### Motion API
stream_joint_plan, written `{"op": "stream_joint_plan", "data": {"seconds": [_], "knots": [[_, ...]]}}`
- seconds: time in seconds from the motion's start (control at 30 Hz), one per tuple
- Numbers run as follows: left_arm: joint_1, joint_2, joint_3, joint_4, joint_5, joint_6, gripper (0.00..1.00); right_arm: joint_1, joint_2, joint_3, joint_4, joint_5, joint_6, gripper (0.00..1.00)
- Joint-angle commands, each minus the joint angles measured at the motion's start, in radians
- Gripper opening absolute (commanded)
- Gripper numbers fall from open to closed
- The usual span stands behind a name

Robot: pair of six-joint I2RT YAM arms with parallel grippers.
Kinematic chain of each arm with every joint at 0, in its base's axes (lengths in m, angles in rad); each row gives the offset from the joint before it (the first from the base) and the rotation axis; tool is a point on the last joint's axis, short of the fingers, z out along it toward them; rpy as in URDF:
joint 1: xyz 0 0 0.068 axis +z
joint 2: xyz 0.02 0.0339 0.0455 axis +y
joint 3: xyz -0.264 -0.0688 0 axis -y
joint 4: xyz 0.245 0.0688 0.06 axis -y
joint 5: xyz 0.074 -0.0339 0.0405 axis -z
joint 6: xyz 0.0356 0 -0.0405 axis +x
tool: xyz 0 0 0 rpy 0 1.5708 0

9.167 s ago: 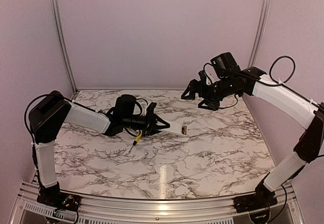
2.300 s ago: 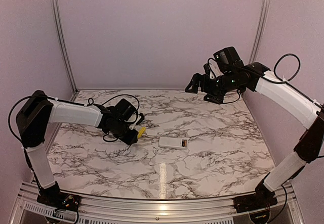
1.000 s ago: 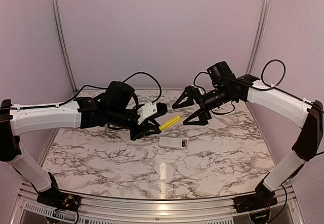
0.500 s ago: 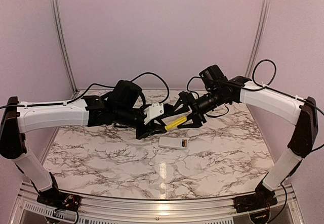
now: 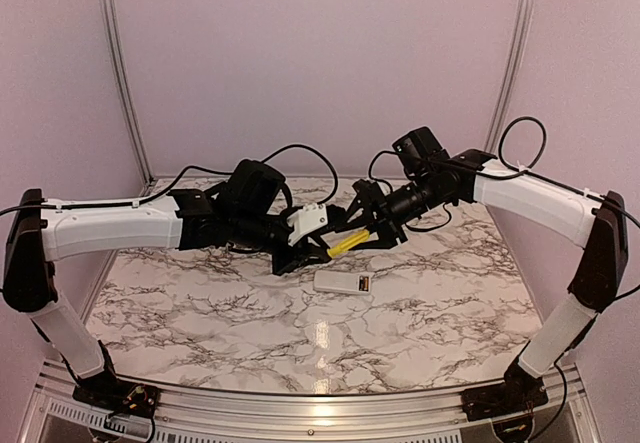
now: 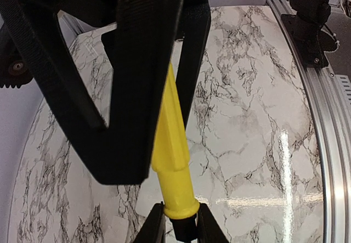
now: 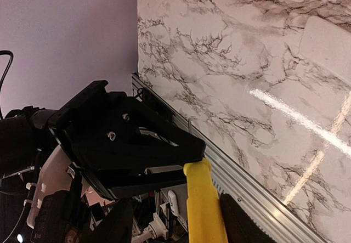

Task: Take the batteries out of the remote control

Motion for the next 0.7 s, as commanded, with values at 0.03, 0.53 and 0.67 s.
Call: {"op": "stream_joint_plan", "data": {"seconds": [0.03, 0.53, 0.67], "knots": [[-0.004, 0.017, 0.036, 0.001, -0.017, -0.020, 0.00, 0.020, 0.010, 0.036, -0.006, 0.015, -0.002, 0.49], [-0.004, 0.020, 0.046, -0.007, -0.037, -0.038, 0.00, 0.033, 0.024, 0.040, -0.015, 0.043, -0.015, 0.40], [-0.004, 0.019, 0.044, -0.013, -0.035, -0.038, 0.00, 0.038, 0.028, 0.043, -0.018, 0.047, -0.020, 0.36]]}}
